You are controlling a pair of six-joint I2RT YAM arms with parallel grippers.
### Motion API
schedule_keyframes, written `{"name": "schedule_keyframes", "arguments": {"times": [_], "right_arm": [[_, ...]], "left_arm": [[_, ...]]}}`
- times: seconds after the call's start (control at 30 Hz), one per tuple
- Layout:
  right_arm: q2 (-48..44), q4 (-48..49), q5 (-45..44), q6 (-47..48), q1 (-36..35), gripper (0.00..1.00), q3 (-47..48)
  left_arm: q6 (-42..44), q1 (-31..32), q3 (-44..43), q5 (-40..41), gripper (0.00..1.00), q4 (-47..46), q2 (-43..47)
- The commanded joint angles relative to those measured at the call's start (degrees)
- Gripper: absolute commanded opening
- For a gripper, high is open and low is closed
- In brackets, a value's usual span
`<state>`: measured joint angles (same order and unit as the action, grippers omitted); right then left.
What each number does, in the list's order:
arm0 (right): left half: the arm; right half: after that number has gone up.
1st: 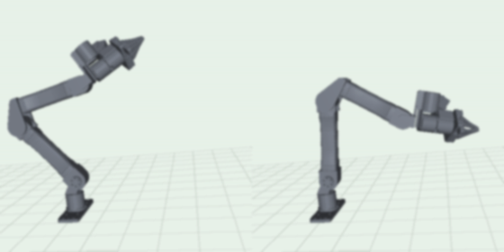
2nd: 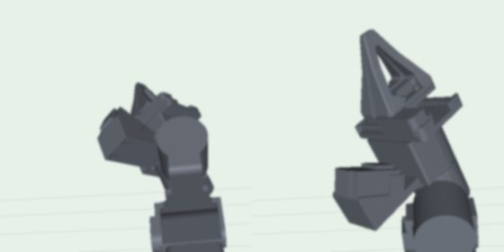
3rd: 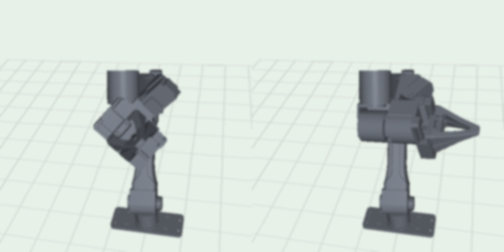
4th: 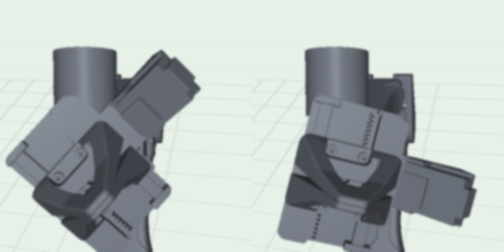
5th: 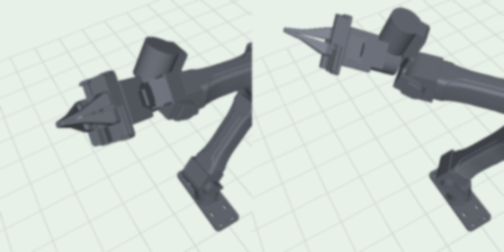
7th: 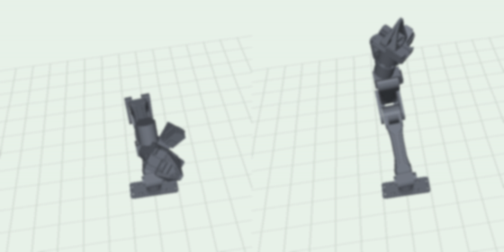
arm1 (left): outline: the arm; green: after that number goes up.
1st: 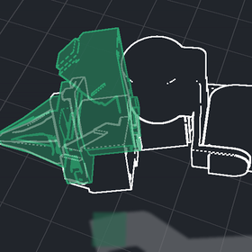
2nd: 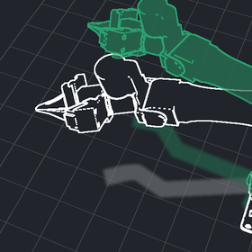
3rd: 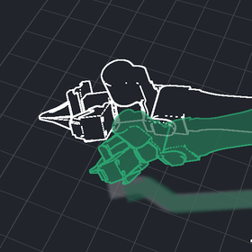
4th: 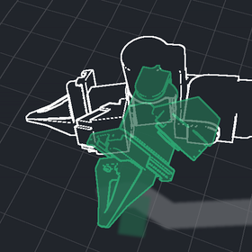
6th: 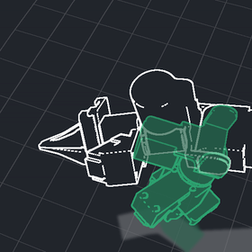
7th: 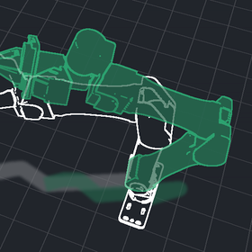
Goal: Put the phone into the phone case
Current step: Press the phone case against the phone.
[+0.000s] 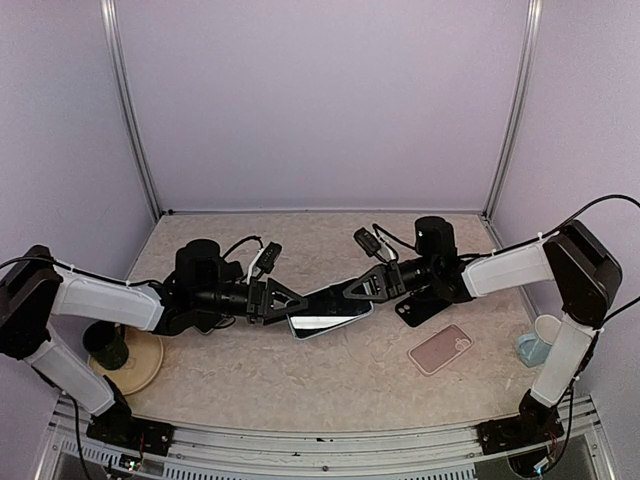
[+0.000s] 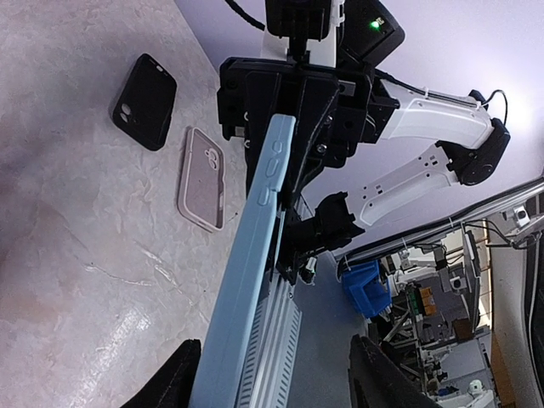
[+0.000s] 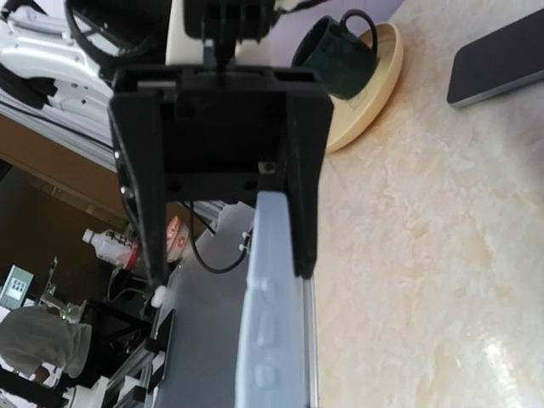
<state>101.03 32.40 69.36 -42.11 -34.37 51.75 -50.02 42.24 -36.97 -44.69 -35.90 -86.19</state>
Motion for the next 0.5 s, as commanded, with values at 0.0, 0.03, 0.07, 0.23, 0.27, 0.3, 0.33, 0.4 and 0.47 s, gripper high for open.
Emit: {"name": "schedule_keyframes", "arguments": {"times": [0.0,0.03,0.07,0.23,0.27,0.3,0.33,0.4,0.47], "right_arm": [[-2.2,10.0,-0.8,-4.8,0.9,0.00,-0.9],[-2.3,11.9,-0.6,-6.0,1.0,0.00,-1.2],[-2.4,13.1,-0.6,-6.7,1.1,0.00,-1.4],[-2.7,13.6,-0.9,-7.1,1.1,0.00,-1.0],[-2.6,13.2,-1.0,-7.0,1.1,0.00,-0.8],[-2.6,13.0,-1.2,-6.9,1.1,0.00,-0.8],[-2.6,12.9,-1.4,-6.8,1.2,0.00,-0.8],[-2.8,13.0,-2.6,-6.7,1.5,0.00,-1.0],[-2.9,13.0,-3.0,-6.6,1.6,0.00,-1.0]], "left_arm": [[-1.0,1.0,0.9,-1.6,0.57,-3.6,0.3],[-1.1,1.1,0.9,-1.6,0.57,-3.9,0.2],[-1.2,1.2,0.9,-1.6,0.57,-4.1,0.1],[-1.3,1.4,0.7,-1.6,0.58,-4.5,-0.4],[-1.4,1.4,0.7,-1.6,0.58,-4.6,-0.5],[-1.4,1.4,0.8,-1.6,0.57,-4.8,-0.5],[-1.4,1.4,0.8,-1.7,0.57,-4.9,-0.6],[-1.6,1.5,0.7,-1.9,0.53,-5.2,-0.6],[-1.8,1.6,0.8,-2.0,0.51,-5.6,-0.9]]}}
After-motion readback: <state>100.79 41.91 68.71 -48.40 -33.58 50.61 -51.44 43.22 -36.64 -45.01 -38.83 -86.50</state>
